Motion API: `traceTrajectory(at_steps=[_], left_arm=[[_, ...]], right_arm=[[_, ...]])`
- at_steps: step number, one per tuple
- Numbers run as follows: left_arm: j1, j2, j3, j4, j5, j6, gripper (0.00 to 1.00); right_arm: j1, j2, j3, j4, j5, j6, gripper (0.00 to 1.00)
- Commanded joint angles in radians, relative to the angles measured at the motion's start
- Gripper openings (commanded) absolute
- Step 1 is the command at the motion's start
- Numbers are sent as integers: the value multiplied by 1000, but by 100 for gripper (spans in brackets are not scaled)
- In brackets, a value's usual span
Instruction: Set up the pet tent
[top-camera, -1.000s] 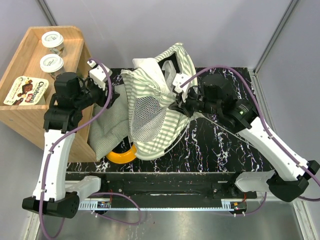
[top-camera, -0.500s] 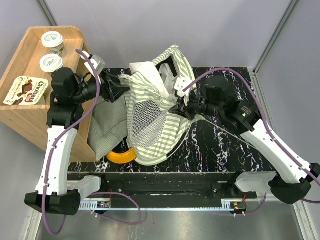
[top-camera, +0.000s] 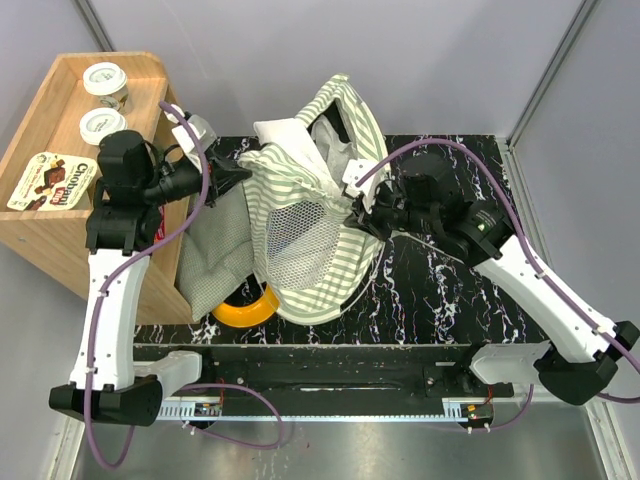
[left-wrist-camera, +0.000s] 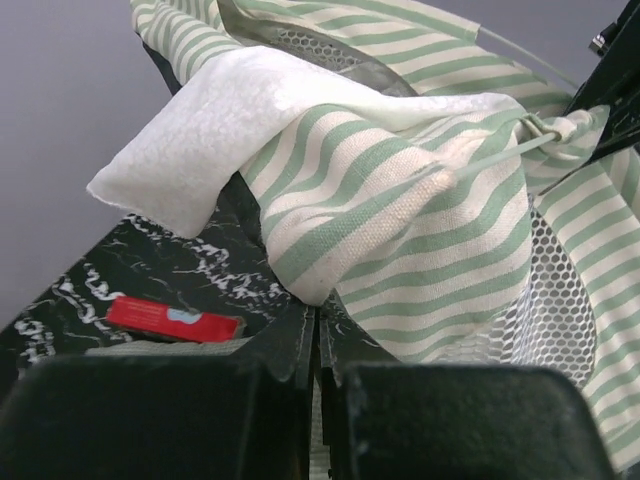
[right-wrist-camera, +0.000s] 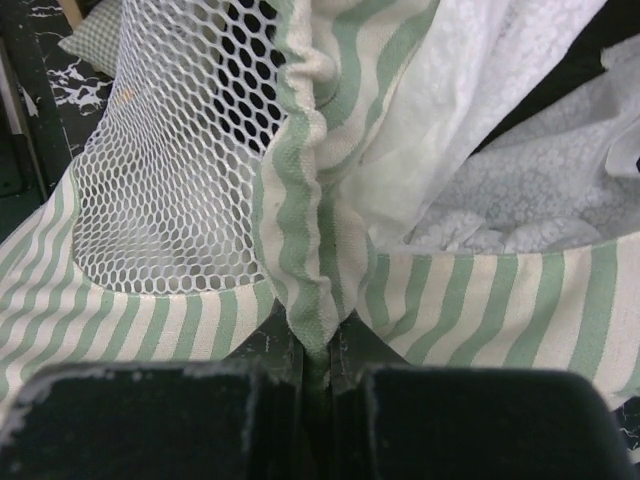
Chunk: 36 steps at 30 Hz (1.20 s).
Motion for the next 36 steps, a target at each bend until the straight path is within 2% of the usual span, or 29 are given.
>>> traceTrajectory(at_steps=[1,7,12,17,21,25,30,36], left_arm=[[5,-8,111,-170,-35,294,0],[-20,-9,188,-393,-74,558,0],[-49,-12,205,-507,-121,695,0],[-63,-5,243,-526,-161,729,0],[-63,3,294,-547,-232,764,0],[-63,1,300,-587,-226,799,0],[-86,-2,303,-651,-186,845,0],[-118,-18,315,-720,-252,924,0]], right_arm=[[-8,15,-2,-40,120,-35,0],[-5,61,40,-93,196,-27,0],[23,84,54,-100,244,-36,0],[95,128,78,-140,226,-107,0],[107,79,2,-129,189,-180,0],[107,70,-8,-154,245,-142,0],[107,116,64,-152,281,-78,0],[106,191,162,-183,312,-65,0]])
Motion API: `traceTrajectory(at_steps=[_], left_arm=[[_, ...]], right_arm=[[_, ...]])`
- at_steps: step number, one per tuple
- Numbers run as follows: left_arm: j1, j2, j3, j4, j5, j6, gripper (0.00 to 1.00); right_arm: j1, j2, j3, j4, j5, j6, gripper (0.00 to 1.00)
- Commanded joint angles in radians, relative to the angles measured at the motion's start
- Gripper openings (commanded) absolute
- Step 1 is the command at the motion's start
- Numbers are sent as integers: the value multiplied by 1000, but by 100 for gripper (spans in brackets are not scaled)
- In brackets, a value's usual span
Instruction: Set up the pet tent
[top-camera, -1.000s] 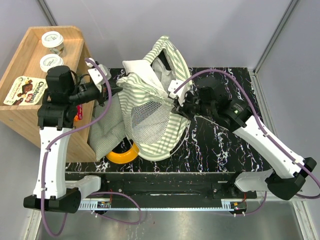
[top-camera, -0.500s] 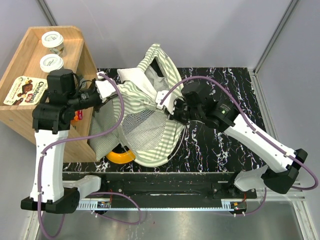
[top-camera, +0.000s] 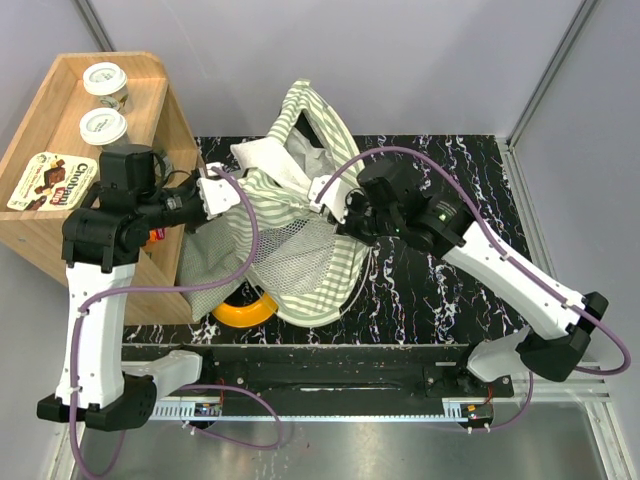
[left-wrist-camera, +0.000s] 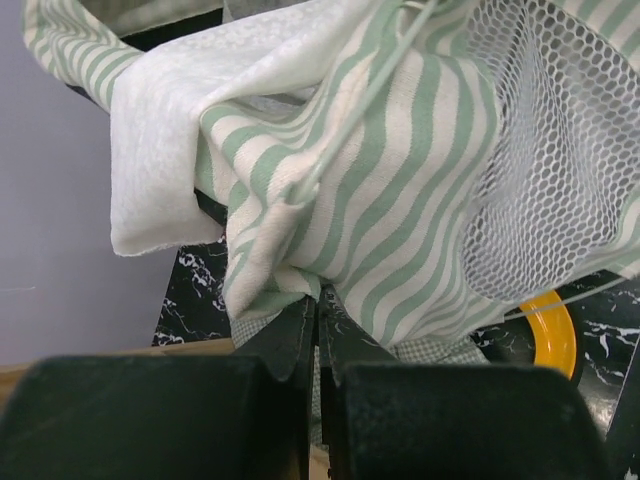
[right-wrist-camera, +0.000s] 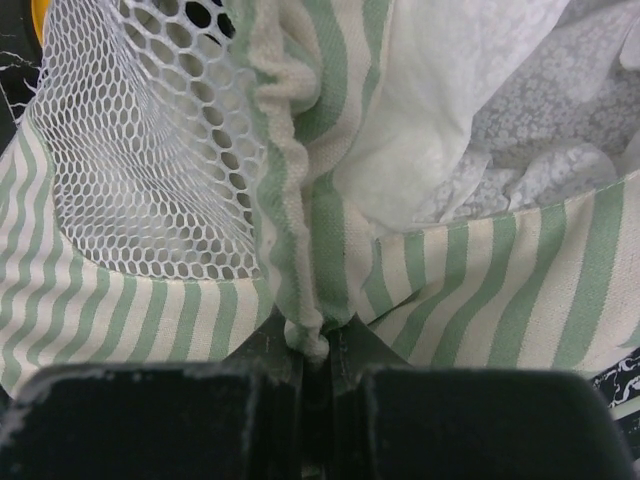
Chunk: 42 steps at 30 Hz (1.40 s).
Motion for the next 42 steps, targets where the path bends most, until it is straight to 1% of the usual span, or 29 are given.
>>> traceTrajectory(at_steps=[1,5,11,16,19,28,30,32,35,36,40,42], left_arm=[[-25,-32,58,-57,-15,96,0],[-30,-32,87,-67,-53,120,0],[-47,-13,148,-113,-21,154,0],[-73,-7,130,-125,-59,173,0],[-87,-7,117,-139,-56,179,0],[-131,-1,170,-143,-69,148,0],[-131,-6,182,-121,-101,102,0],[-130,-13,171,-90,-165,67,1],[-128,-21,131,-65,-255,53,10],[-128,-26,124,-64,-263,52,15],[-113,-35,128,-67,-329,47,43],[-103,-43,151,-76,-358,61,47]], right_arm=[[-2,46,81,-40,93,18,0],[11,49,84,-41,77,0,0],[54,86,127,-70,77,-32,0],[62,62,138,-29,43,-64,0],[68,88,179,-46,53,-70,0],[96,151,252,-47,69,-93,0],[94,143,232,-40,112,-98,0],[94,120,190,-24,130,-101,0],[91,83,123,6,135,-98,0],[90,77,106,14,135,-95,0],[76,65,52,34,129,-84,0],[71,65,38,43,113,-78,0]])
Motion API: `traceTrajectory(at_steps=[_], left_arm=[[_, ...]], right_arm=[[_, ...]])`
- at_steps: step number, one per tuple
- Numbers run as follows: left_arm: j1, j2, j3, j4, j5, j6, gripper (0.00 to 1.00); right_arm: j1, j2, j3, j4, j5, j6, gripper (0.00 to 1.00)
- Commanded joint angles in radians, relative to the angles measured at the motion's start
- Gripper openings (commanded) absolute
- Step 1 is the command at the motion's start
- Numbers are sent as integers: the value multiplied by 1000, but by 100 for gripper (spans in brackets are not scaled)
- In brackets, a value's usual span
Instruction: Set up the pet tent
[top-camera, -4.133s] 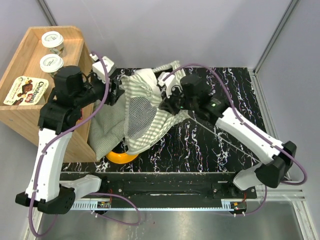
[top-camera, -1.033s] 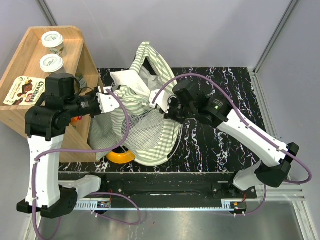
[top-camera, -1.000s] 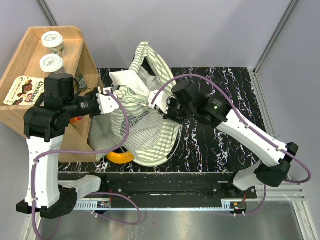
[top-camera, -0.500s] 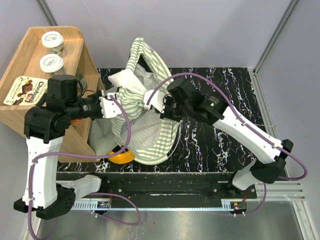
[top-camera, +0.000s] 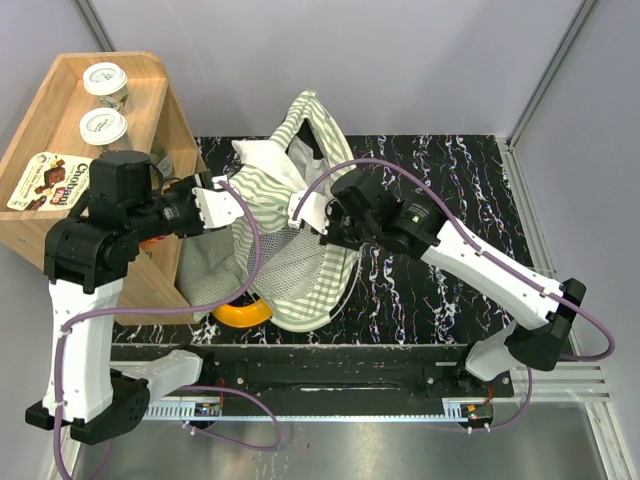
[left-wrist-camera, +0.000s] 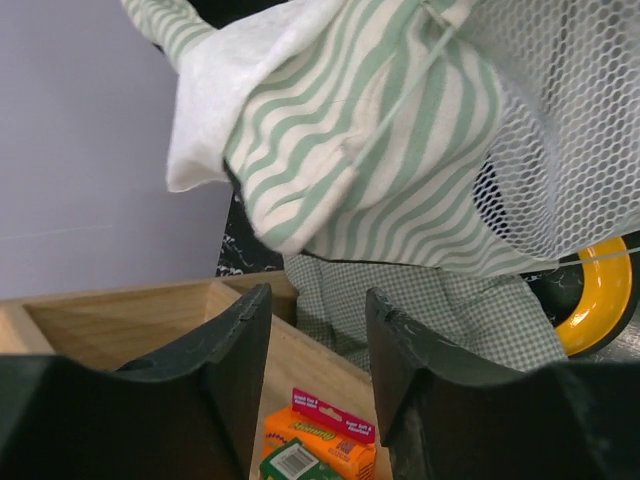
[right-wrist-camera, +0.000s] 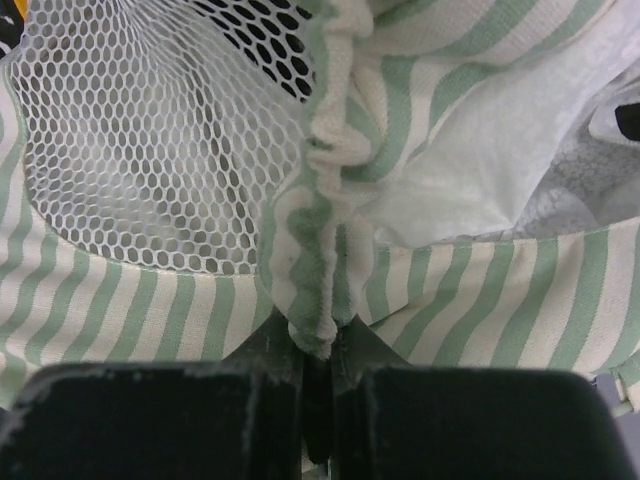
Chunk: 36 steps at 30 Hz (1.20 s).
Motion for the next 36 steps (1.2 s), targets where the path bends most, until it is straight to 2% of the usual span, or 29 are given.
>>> traceTrajectory(at_steps=[1,3,5,8,12,18,23,26,33,36], left_arm=[[16,-32,41,24,-86,19,49],[18,-38,43,-18,-48,96,55],[16,-41,32,-45,50,148,58],[14,-39,-15,-48,205,239,56],[13,-22,-49,-34,304,362,50],[7,-1,-90,55,272,385,47],[2,4,-152,86,223,406,39],[2,5,-161,116,218,376,37],[2,18,-170,156,229,339,16],[2,19,-189,170,193,337,15]], right_arm=[[-12,-33,-28,68,19,3,0],[-13,-29,-25,69,10,7,0],[-15,-23,-26,68,-2,10,0],[-16,-19,-23,69,-13,20,0],[-24,-19,-17,73,-65,40,0],[-44,-9,0,80,-120,63,0],[-42,-6,8,77,-131,68,0],[-42,-7,9,79,-142,65,0],[-42,-4,17,74,-157,69,0],[-42,-7,15,73,-158,65,0]])
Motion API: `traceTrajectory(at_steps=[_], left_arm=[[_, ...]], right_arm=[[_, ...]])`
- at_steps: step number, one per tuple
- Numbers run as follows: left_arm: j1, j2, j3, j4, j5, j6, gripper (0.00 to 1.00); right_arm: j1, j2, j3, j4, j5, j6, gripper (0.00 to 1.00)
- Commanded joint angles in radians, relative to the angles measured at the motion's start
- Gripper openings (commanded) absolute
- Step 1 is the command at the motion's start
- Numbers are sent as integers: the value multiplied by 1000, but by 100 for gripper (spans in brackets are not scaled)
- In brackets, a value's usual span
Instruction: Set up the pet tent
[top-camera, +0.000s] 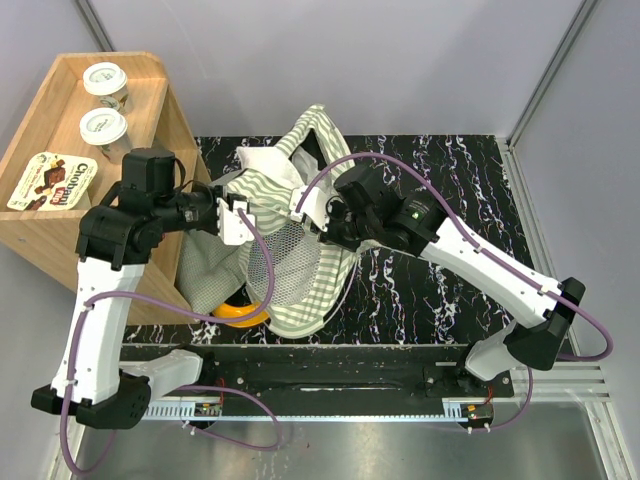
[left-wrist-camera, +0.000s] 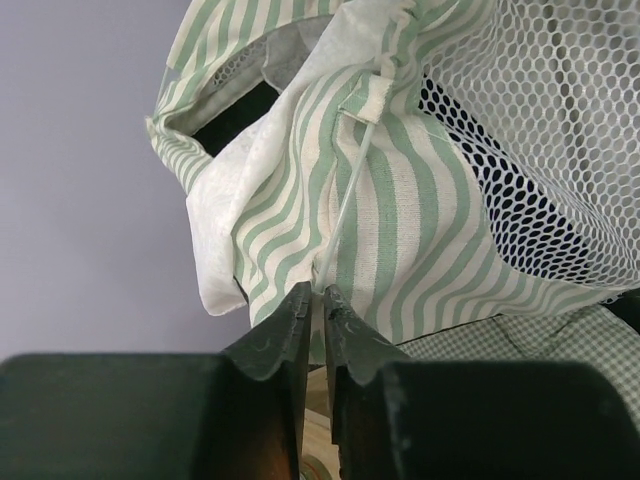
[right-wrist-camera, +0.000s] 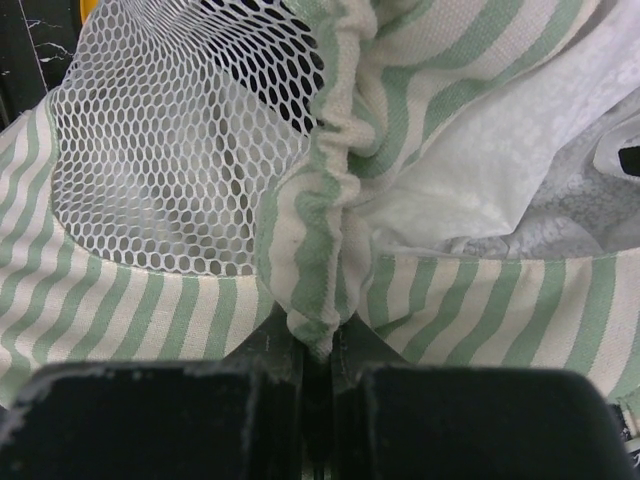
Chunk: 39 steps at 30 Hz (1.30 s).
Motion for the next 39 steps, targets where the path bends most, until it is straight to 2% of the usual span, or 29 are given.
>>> traceTrajectory(at_steps=[1,5,7,10,15,20,25,27,31,34,38,39], left_arm=[[-4,6,-25,57,-22,0,15],[-6,3,-27,56,-41,8,30],[-6,5,-24,57,-55,10,32],[-6,8,-22,56,-50,13,23],[-6,9,-30,74,-72,2,0],[-7,8,-31,91,-81,-53,0],[-30,3,-25,114,52,-165,0],[-53,5,-30,131,63,-210,0],[-124,9,-56,164,34,-274,0],[-135,8,-47,155,37,-287,0],[-116,-11,18,122,-91,-276,0],[-109,-14,32,99,-134,-247,8]], right_arm=[[-5,-13,47,41,-24,-4,0],[-5,-10,55,36,-25,-7,0],[-6,-9,55,36,-25,-7,0],[-6,-7,53,35,-30,-9,0],[-6,-10,51,35,-28,-6,0],[-6,-9,64,41,-38,-4,0],[-6,36,133,58,-64,16,0],[-6,51,163,79,-105,22,0],[-5,95,220,101,-148,40,0],[-5,109,231,101,-142,39,0],[-11,77,184,95,-93,39,0],[-14,67,170,95,-96,39,0]])
